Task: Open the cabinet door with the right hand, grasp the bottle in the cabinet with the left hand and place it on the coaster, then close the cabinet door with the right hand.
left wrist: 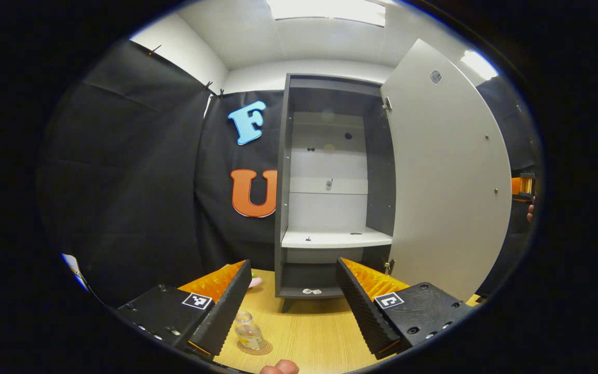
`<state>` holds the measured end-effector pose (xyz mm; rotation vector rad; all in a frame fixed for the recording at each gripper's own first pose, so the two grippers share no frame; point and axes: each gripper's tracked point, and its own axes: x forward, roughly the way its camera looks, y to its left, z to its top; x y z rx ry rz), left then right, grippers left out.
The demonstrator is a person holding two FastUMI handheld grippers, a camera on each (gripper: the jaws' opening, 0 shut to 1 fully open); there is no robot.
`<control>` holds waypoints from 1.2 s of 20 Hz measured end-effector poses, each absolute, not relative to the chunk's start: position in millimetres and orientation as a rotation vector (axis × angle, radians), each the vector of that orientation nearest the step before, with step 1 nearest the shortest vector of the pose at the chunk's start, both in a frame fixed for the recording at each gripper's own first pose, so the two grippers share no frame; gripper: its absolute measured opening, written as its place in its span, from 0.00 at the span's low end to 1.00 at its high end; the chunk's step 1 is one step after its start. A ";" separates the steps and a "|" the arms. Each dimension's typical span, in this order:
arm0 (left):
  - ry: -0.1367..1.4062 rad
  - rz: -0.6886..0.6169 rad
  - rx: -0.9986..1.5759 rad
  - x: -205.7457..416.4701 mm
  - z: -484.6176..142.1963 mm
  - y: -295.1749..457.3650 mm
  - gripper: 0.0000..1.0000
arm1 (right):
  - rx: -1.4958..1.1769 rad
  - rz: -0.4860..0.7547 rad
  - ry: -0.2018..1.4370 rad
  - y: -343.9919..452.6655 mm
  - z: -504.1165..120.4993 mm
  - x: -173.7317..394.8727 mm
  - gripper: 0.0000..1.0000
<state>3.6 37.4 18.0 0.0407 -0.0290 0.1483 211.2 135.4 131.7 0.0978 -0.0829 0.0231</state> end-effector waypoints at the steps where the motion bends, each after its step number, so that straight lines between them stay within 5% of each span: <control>1: -0.035 0.147 0.041 1.0 19.9 35.7 0.98 | 0.082 0.015 -0.095 134.7 133.7 211.1 0.92; 6: -0.031 0.148 0.044 -2.8 16.8 34.6 1.00 | 0.024 0.040 -0.100 153.0 135.4 210.0 0.91; 15: -0.040 0.163 0.077 -13.1 14.9 42.2 0.97 | 0.014 0.331 -0.034 266.1 126.3 222.9 0.92; 24: -0.020 0.222 0.094 -20.2 9.8 76.4 0.98 | -0.087 0.483 -0.027 403.1 114.7 284.3 0.92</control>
